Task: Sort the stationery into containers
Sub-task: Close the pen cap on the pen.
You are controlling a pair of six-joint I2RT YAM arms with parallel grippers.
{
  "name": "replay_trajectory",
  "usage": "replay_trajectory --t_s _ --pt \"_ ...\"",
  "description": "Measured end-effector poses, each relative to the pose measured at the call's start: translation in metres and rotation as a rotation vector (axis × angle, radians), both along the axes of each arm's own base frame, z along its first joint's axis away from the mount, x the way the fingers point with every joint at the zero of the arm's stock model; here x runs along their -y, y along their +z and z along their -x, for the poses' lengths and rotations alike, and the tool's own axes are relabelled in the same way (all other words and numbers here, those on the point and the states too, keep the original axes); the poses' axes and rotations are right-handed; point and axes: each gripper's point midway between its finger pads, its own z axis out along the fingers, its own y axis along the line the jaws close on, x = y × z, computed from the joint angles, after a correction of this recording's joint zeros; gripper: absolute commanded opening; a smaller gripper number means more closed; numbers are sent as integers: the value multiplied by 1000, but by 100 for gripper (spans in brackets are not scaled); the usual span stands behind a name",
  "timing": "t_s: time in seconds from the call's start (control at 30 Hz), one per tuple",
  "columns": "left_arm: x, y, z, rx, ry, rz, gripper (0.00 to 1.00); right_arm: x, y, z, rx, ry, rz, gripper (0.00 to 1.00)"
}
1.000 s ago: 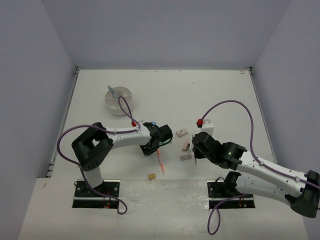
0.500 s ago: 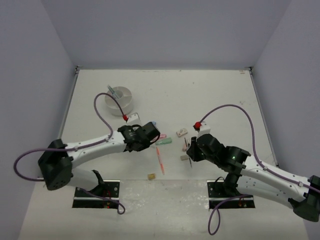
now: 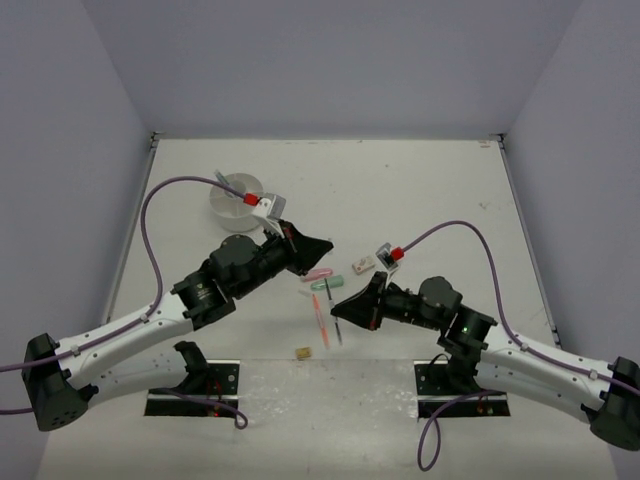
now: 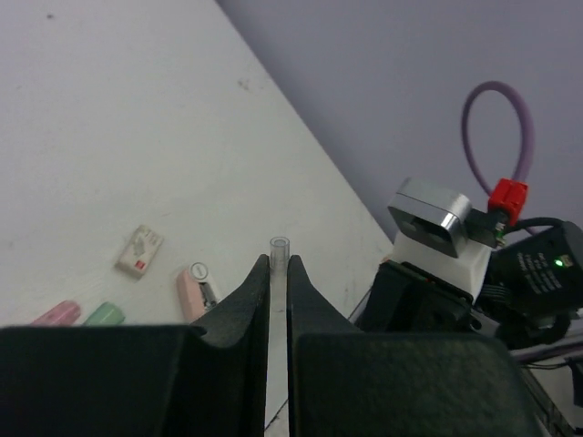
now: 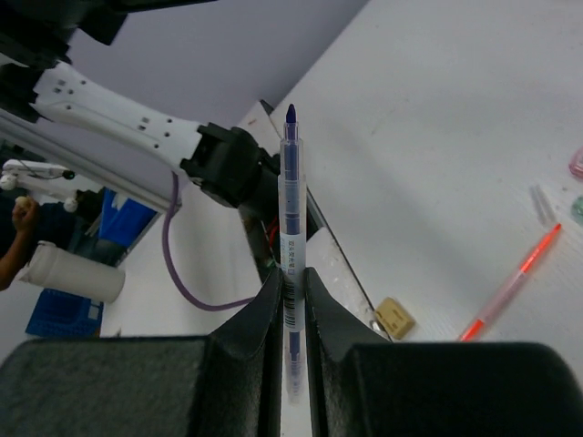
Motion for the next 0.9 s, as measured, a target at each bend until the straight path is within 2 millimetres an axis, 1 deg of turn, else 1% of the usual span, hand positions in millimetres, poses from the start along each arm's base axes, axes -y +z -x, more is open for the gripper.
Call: replay_trajectory --t_s 0.1,0.17,0.4,0.7,0.8,0.9 --pt "8 20 11 68 -86 54 0 -1 17 3 30 17 -61 0" --pt "10 30 17 99 -119 85 0 0 23 3 43 17 -81 0" --pt "3 49 32 148 -162 157 0 6 37 2 70 -9 -122 0" --pt "3 49 34 117 -164 182 0 6 35 1 67 -16 -114 0" --pt "0 45 31 98 -141 171 0 10 33 0 64 -32 -104 0" --pt "-4 41 28 87 -111 158 0 14 36 1 72 -43 -110 0"
